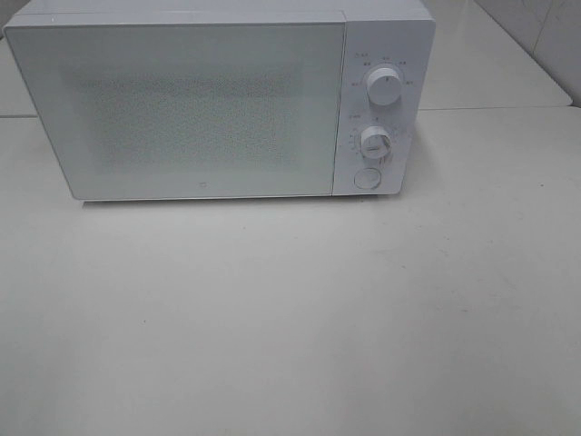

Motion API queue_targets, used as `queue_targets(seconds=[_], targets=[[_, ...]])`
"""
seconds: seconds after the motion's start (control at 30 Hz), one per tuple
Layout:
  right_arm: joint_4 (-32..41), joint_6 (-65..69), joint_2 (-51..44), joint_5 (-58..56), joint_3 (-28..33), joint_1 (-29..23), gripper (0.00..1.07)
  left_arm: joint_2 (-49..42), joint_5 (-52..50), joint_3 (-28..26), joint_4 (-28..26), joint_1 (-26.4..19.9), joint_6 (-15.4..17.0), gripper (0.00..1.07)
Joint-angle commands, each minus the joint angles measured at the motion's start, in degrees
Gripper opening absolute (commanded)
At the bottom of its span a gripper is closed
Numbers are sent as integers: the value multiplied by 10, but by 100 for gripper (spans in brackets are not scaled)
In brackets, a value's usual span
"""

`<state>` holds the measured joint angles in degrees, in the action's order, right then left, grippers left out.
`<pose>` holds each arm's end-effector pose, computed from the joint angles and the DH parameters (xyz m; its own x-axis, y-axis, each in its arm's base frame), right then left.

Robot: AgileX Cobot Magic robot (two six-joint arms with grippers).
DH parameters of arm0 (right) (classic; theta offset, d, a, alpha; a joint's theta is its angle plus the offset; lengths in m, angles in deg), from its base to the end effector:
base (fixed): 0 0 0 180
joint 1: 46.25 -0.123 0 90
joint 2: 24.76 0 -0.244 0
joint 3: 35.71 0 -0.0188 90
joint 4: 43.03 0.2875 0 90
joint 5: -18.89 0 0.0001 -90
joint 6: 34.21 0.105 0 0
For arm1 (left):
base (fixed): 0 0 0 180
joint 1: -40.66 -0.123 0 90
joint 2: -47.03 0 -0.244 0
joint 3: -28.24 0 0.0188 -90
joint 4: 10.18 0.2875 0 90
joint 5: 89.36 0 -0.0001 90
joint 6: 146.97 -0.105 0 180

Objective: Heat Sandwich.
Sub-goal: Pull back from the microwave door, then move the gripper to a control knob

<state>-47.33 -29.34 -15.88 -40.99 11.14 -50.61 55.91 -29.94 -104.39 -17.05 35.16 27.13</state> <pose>0.0807 -0.0007 0.2928 -0.4302 0.0145 -0.9026 0.0028 0.9999 0.0147 0.0824 -0.0029 0.2910 -0.4281 0.0005 -0.9037 0.0151 0.9999 -0.0066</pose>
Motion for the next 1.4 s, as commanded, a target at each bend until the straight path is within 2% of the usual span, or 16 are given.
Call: queue_targets(seconds=[0.03, 0.43, 0.57, 0.77, 1.0, 1.4], targets=[[-1, -1, -9, 6, 1, 5, 76, -15, -3, 2, -3, 14, 4, 104], [6, 3, -9, 6, -1, 3, 76, -15, -3, 2, -2, 31, 4, 104], [5, 3, -2, 38, -19, 3, 76, -15, -3, 2, -2, 31, 4, 104], [4, 3, 58, 128, -25, 3, 78, -15, -3, 2, -2, 31, 4, 104], [4, 3, 167, 227, -23, 3, 86, -15, -3, 2, -2, 31, 4, 104], [4, 5, 292, 380, -23, 3, 84, -15, -3, 2, -2, 31, 4, 104]])
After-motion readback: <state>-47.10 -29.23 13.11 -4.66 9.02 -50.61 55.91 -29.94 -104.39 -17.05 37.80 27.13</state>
